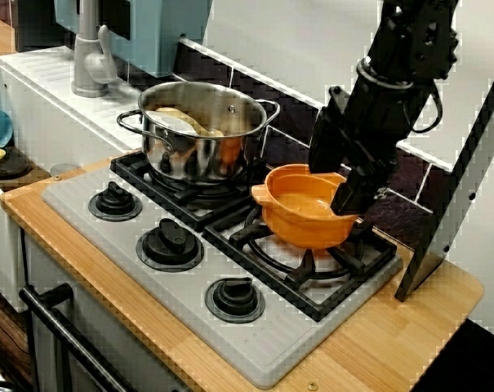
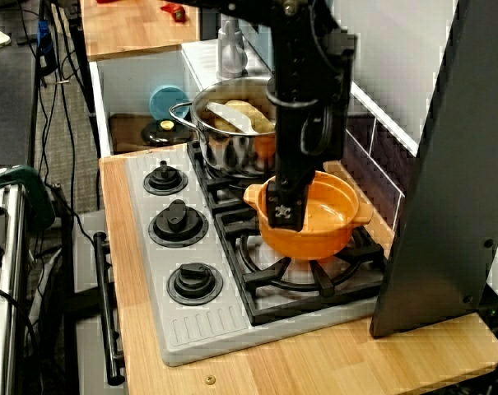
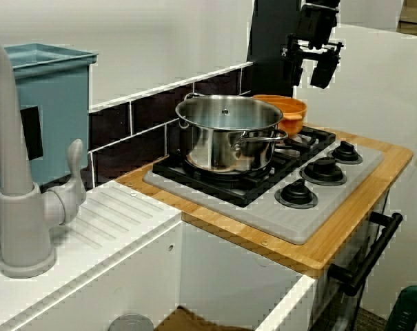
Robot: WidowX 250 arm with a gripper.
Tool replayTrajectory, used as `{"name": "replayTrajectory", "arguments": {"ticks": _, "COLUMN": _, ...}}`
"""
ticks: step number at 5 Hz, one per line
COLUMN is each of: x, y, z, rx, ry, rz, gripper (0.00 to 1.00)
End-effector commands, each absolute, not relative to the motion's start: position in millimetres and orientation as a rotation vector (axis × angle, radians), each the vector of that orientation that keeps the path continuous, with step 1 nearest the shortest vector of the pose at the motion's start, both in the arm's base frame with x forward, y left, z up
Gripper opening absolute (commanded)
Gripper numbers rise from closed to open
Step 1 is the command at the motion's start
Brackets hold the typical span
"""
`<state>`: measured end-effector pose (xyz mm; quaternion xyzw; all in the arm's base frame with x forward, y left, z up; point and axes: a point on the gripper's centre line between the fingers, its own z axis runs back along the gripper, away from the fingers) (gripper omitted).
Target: Lift pot from stove
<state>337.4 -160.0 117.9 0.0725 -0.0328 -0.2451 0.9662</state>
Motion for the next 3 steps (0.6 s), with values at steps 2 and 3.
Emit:
{"name": "replayTrajectory", "arguments": {"ticks": 2, "x": 334.0, "y": -164.7, "z": 129.8, "rx": 0.130, "ry": -0.128, "rz": -0.484, "gripper": 1.00}}
{"name": "replayTrajectory", "arguments": {"ticks": 3, "x": 331.2, "y": -163.6, "z": 122.7, "rx": 0.142, "ry": -0.142, "rz": -0.477, "gripper": 1.00}}
